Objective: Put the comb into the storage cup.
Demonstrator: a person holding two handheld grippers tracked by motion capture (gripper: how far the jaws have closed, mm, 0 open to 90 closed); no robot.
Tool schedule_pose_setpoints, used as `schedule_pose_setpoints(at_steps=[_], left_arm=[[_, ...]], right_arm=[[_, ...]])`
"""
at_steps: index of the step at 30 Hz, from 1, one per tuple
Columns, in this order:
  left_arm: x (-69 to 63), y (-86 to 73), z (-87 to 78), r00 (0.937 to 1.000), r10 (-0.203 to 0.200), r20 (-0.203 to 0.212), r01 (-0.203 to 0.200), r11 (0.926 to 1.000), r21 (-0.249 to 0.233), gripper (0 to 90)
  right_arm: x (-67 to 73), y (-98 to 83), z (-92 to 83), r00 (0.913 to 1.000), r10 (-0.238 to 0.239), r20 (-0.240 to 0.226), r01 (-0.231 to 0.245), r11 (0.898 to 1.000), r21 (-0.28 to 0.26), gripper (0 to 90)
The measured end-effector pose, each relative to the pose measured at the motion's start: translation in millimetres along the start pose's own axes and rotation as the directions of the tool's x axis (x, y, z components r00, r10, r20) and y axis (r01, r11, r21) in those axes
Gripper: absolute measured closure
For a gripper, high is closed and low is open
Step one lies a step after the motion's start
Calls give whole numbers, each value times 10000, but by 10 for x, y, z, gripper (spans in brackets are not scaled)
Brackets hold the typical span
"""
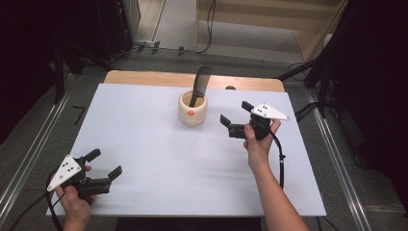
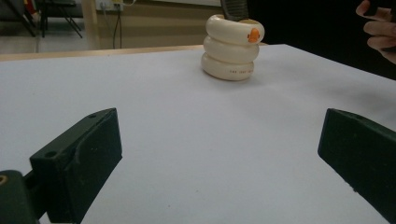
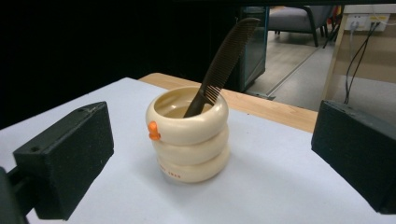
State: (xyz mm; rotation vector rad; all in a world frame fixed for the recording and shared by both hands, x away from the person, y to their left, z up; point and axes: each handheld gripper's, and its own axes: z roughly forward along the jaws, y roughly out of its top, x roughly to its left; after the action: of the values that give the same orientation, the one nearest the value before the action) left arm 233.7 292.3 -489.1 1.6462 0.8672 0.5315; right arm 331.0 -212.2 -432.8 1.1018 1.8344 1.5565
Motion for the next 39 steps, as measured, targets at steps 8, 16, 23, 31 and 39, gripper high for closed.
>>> schedule_pose_setpoints(at_steps=[8, 16, 23, 31, 39], left_arm=[[-3, -1, 0, 10000, -13, 6, 13, 10000, -17, 0], [-7, -2, 3, 10000, 17, -16, -17, 10000, -4, 0], [-10, -2, 2, 10000, 33, -36, -33, 10000, 9, 0], [-11, -2, 3, 10000, 38, -30, -38, 10000, 11, 0], [-14, -3, 4, 10000, 52, -28, -52, 10000, 28, 0]], right_arm=[[-25, -157, -172, 9999, 22, 103, -23, 10000, 36, 0], [-70, -298, -345, 9999, -27, 164, 25, 9999, 127, 0], [-119, -402, -504, 9996, -2, 295, -1, 9999, 126, 0], [-214, -520, -702, 9987, 111, 493, -112, 9999, 13, 0], [-275, -657, -873, 9974, 171, 693, -181, 9997, 144, 0]])
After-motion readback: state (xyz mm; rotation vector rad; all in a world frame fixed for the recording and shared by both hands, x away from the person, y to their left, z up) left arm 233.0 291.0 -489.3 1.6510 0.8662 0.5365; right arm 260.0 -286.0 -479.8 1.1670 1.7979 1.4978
